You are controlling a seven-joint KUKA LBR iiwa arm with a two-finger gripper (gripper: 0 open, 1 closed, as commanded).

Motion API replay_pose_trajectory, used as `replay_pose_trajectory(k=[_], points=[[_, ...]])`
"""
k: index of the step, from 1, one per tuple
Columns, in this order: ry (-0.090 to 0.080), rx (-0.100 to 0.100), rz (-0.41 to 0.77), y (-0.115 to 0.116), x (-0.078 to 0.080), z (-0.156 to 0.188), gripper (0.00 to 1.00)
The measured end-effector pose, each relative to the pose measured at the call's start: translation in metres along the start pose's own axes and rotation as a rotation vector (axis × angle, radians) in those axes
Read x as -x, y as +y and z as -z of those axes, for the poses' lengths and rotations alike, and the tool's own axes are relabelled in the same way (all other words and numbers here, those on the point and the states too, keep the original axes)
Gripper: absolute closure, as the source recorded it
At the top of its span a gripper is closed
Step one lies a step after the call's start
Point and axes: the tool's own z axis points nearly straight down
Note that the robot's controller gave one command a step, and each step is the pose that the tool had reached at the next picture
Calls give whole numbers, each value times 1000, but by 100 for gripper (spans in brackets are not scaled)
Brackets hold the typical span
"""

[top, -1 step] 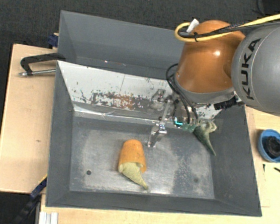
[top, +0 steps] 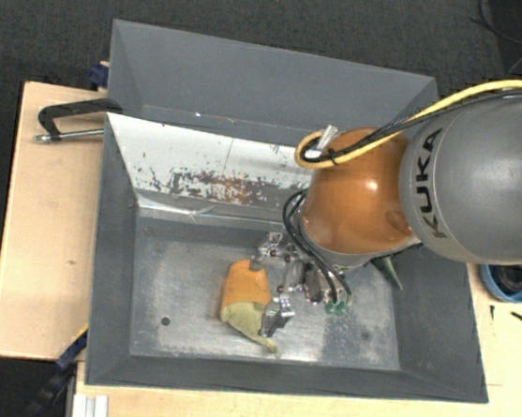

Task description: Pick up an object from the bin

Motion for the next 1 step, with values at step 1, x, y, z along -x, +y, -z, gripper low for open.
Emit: replay_pose_trajectory(k=[1], points=[[-35,2,-44,4,14,-19,0]])
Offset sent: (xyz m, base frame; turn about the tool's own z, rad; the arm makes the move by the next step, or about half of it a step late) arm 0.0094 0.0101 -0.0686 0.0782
